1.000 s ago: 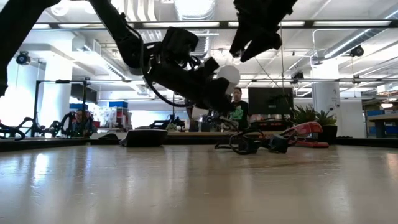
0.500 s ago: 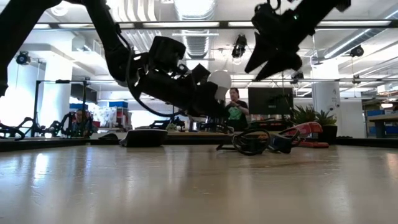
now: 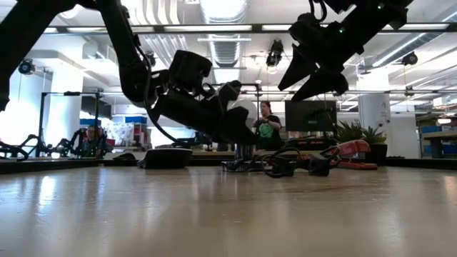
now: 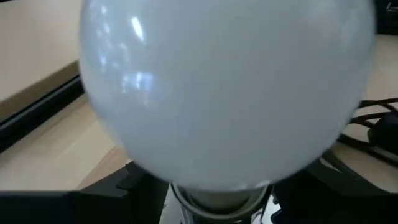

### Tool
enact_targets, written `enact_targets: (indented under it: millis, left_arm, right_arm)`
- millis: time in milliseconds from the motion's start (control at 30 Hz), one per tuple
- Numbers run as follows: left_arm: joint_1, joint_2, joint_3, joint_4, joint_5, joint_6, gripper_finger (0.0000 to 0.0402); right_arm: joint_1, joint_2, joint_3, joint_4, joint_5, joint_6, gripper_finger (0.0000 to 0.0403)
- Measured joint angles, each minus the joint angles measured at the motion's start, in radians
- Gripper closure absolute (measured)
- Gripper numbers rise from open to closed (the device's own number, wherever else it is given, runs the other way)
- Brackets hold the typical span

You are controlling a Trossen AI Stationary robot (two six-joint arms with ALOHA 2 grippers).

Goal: Screw lightbulb
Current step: Insert the white lightbulb into the silver lamp

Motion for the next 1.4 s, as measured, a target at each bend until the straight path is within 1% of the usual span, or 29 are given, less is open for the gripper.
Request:
enact_targets:
  millis: [167,400,533,667,800,900,967,1100,1200,1300,1400]
  left_arm:
    - [-0.007,-0.038,0.000,-0.015,0.008,0.003,0.0169]
    - [-0.007,-0.166,-0.015,-0.156,0.009,0.060,0.0177]
    - [-0.007,-0.257,-0.030,-0.213,0.009,0.113,0.0173]
    - [-0.007,-0.345,-0.051,-0.256,0.007,0.134,0.0163]
    - [-0.006,-0.384,-0.085,-0.250,-0.014,0.133,0.0158]
    - [-0.005,-0.370,-0.100,-0.243,-0.020,0.114,0.0158]
    - [-0.005,-0.342,-0.107,-0.209,-0.020,0.104,0.0161]
    - [-0.007,-0.270,-0.112,-0.069,-0.019,0.101,0.0172]
    - [-0.007,-0.209,-0.092,0.016,-0.019,0.100,0.0178]
    - [-0.007,-0.148,-0.054,0.024,-0.019,0.097,0.0178]
    - [-0.007,-0.097,-0.028,0.021,-0.020,0.076,0.0169]
  right_arm:
    - [0.000,0.001,0.000,-0.001,0.000,0.000,0.0131]
    - [0.000,0.001,0.000,-0.003,0.002,-0.030,0.0147]
    - [0.000,0.008,0.000,0.002,0.028,-0.055,0.0156]
    - [-0.001,0.014,0.001,0.002,0.055,-0.065,0.0164]
    - [-0.001,0.013,0.001,0.004,0.056,-0.067,0.0170]
    - [-0.001,0.014,0.001,0.003,0.055,-0.068,0.0172]
    - [-0.001,0.013,0.001,0.003,0.055,-0.068,0.0171]
    - [-0.001,0.013,0.001,0.004,0.055,-0.067,0.0165]
    - [-0.001,0.013,0.001,0.003,0.055,-0.067,0.0161]
    - [-0.001,0.013,0.001,0.003,0.053,-0.067,0.0159]
    - [-0.001,0.013,0.001,0.003,0.053,-0.066,0.0156]
